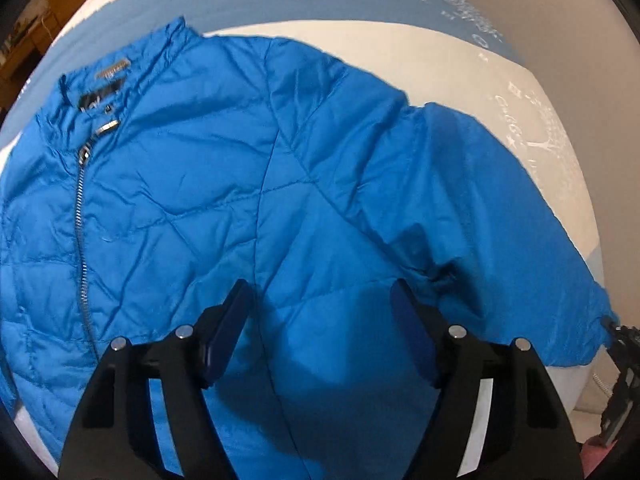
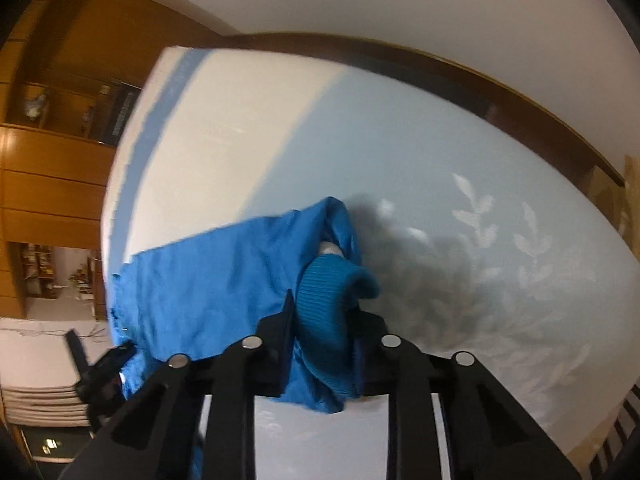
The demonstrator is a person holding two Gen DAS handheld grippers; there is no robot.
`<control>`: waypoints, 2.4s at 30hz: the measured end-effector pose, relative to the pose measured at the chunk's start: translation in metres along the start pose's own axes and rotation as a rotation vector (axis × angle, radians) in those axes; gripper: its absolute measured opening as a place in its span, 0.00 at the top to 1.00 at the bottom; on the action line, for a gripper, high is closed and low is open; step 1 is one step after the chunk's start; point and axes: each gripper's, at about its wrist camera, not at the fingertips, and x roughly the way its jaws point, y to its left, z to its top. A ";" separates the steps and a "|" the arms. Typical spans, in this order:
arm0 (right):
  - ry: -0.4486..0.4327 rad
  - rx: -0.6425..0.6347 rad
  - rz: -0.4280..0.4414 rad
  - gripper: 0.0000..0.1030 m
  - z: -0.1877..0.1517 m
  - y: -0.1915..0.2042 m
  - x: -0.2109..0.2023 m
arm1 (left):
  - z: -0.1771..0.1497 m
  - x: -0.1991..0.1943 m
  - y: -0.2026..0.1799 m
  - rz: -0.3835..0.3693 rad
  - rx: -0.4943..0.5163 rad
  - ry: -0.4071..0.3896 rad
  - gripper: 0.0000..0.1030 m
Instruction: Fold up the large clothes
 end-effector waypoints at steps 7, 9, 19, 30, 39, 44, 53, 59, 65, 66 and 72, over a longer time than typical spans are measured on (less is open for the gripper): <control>-0.060 -0.216 0.166 0.79 -0.003 0.109 -0.029 | -0.002 -0.012 0.010 -0.033 0.003 -0.041 0.30; -0.042 -0.287 0.177 0.79 -0.003 0.147 -0.020 | -0.002 -0.019 0.016 -0.048 -0.005 -0.053 0.30; 0.167 -0.562 0.176 0.79 -0.041 0.293 0.086 | -0.008 -0.052 0.067 -0.073 -0.033 -0.116 0.29; 0.395 -0.697 0.262 0.66 -0.090 0.359 0.169 | -0.015 -0.047 0.092 -0.192 -0.063 -0.098 0.21; 0.267 -0.621 0.222 0.60 -0.063 0.305 0.106 | -0.009 -0.035 0.060 -0.442 -0.094 -0.079 0.15; 0.235 -0.504 0.186 0.60 -0.046 0.246 0.087 | -0.009 -0.045 0.054 -0.503 -0.107 -0.138 0.15; 0.395 -0.575 0.339 0.60 -0.100 0.308 0.160 | -0.003 -0.060 0.068 -0.356 -0.106 -0.176 0.15; 0.539 -0.658 0.458 0.61 -0.142 0.346 0.185 | -0.005 -0.077 0.108 -0.342 -0.167 -0.212 0.14; 0.455 -0.653 0.384 0.60 -0.119 0.322 0.158 | -0.010 -0.056 0.112 -0.373 -0.154 -0.133 0.13; 0.425 -0.635 0.360 0.60 -0.111 0.311 0.151 | -0.010 -0.048 0.111 -0.374 -0.160 -0.109 0.13; 0.289 -0.503 0.236 0.60 -0.065 0.257 0.123 | -0.003 -0.005 0.086 -0.373 -0.161 -0.019 0.41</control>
